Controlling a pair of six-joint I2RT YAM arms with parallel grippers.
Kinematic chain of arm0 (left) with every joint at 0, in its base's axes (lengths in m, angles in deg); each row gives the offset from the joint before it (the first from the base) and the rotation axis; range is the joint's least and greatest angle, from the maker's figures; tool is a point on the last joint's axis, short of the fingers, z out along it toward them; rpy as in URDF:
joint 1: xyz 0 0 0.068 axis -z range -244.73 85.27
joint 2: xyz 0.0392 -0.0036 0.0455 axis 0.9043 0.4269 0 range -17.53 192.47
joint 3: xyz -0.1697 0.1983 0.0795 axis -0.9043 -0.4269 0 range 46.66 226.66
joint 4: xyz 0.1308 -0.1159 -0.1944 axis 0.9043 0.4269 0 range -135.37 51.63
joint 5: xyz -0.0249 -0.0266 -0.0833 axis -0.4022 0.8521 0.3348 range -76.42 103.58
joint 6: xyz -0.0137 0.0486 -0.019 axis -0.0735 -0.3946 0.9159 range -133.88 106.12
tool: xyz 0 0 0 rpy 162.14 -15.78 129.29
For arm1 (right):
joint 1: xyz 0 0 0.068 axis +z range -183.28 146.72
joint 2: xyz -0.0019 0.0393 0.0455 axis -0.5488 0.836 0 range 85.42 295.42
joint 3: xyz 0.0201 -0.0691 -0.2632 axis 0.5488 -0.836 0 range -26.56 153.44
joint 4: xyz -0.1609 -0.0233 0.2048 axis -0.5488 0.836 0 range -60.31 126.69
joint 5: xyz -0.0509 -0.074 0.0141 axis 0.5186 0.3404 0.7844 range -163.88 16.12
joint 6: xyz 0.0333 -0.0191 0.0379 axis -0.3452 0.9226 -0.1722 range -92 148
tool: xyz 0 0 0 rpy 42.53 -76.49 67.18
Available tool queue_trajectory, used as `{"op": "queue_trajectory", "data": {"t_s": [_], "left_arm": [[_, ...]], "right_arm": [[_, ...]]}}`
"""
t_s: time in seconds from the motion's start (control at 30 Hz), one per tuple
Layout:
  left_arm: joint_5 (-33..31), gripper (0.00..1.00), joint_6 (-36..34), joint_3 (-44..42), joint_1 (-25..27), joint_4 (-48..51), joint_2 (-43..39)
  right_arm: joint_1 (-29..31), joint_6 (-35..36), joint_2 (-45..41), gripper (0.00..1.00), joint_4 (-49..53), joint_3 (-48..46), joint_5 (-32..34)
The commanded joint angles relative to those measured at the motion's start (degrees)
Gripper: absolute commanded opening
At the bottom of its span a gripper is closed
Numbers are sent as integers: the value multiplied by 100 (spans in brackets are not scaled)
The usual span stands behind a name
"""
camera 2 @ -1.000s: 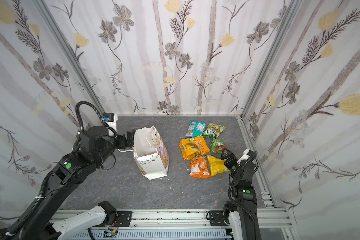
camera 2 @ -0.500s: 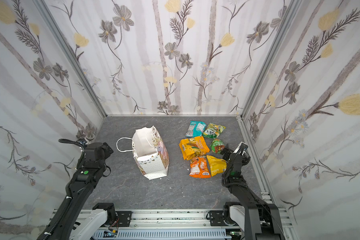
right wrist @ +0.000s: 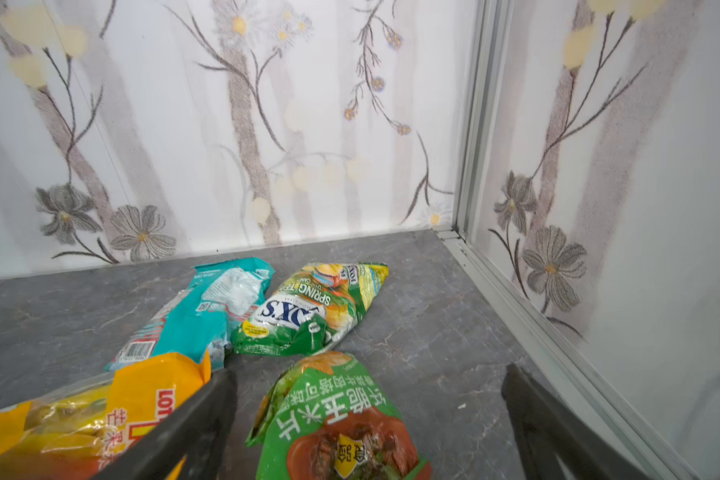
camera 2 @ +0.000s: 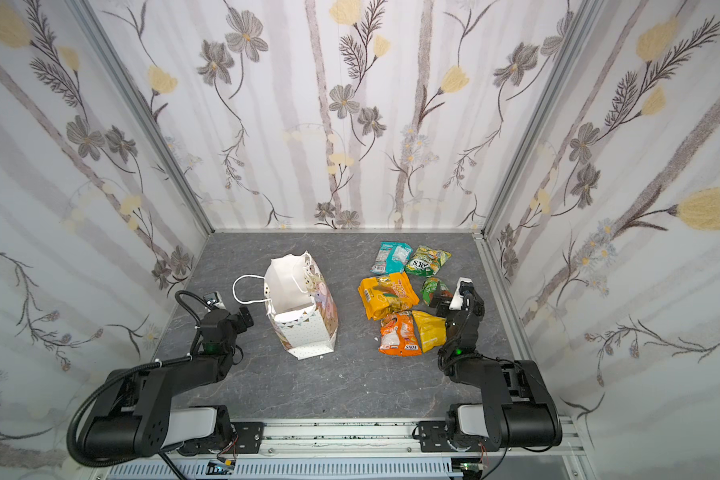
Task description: Take the snacks out of the paper bag
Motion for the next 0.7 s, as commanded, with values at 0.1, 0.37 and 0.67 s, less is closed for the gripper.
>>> {"op": "queue_trajectory", "data": {"t_s": [0.1,0.37,0.67], "left_arm": [[843,100,-317,660,-47,-703,950],[843,100,-365,668,-12,-748,997],[839,100,-365,668,-7,-778,1014]], "right_arm": [[-22,118,-8,100,-396,3,-242],[-22,127,-12,100,-390,12,-242],[-8,161,-12,100,-471,-38,-327]]}}
